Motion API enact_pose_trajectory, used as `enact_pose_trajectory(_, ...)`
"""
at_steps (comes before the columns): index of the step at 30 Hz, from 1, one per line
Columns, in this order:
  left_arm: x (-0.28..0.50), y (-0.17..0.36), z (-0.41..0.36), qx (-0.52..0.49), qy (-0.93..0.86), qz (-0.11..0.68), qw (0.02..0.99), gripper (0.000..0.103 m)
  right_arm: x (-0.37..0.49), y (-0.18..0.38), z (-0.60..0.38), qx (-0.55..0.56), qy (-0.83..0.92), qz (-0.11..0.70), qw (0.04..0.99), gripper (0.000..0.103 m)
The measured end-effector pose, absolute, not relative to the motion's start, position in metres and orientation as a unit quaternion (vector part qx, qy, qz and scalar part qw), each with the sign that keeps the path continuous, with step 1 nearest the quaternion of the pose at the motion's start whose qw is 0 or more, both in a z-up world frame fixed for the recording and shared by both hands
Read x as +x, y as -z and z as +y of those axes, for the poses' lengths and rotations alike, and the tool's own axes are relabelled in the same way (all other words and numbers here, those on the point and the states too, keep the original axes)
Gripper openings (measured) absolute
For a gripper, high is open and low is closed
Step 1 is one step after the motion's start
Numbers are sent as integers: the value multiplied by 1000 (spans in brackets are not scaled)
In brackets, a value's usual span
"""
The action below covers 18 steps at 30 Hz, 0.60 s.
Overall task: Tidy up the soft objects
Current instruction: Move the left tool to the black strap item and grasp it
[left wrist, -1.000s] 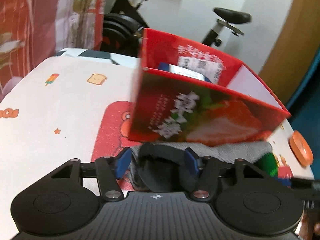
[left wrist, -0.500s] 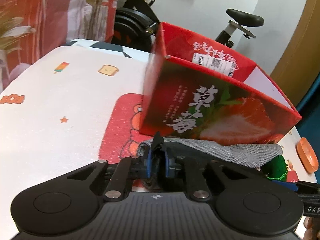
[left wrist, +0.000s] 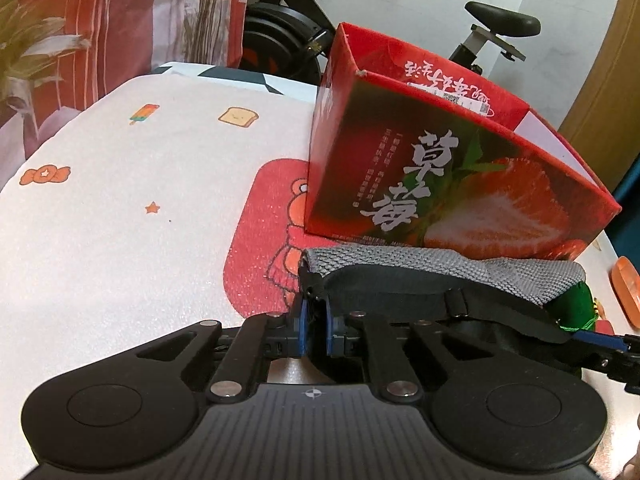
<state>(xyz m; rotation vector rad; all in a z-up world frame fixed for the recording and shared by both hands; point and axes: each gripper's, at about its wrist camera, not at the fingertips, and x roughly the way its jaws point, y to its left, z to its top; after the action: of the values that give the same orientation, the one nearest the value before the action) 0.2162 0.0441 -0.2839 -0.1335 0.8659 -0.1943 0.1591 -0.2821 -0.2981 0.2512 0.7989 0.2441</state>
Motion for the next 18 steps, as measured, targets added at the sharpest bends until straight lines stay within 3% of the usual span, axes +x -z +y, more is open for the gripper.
enact_pose_trajectory(5,216,287,44,-63,94,419,901,11,162,299,-280,131,-134,389,902,48)
enact_pose_trajectory(14,216,287,44,-63,94,419,901,11,167,306,-282,166,-136,406,888,49)
enact_pose_trajectory(18,215,288,43,-64,94,419,901,11,166,301,-276,158,-149,397,892,35)
